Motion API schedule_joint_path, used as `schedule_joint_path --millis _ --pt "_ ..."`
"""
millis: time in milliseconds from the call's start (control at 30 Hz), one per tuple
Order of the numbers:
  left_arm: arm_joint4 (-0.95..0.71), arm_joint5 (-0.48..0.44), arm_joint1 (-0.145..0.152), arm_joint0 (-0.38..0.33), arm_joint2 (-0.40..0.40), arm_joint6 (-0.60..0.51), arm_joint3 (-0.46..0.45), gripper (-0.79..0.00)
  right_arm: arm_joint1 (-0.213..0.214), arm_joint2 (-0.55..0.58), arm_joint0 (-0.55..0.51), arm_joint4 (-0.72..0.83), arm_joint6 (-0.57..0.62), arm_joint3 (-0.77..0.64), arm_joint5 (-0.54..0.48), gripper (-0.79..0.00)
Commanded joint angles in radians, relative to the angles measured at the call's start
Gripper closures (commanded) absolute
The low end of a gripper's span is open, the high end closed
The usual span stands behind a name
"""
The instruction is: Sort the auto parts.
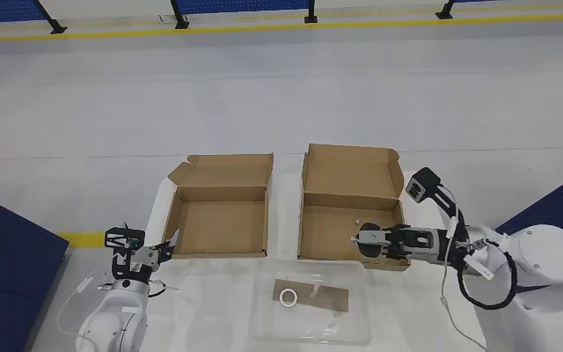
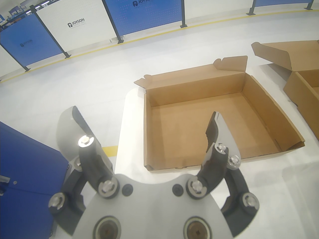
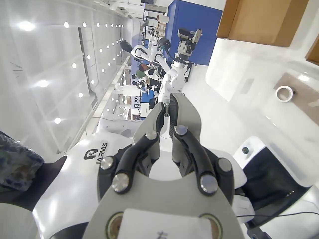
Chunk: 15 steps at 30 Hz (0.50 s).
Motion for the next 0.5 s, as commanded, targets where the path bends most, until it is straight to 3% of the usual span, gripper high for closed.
schedule_joint_path --millis 0,233,467 --pt "0.0 0.0 0.0 0.0 0.0 0.0 0.0 -0.785 0.0 0.0 0.0 -0.001 0.0 0.0 0.0 0.0" --pt "0.0 0.0 0.0 0.0 0.0 0.0 0.0 -0.785 0.031 -0.076 0.031 -0.469 -0.046 -0.063 0.106 0.0" --pt "0.0 0.0 0.0 0.0 0.0 0.0 0.0 -0.785 0.05 -0.269 0.189 -0.815 0.007 0.042 0.208 0.0"
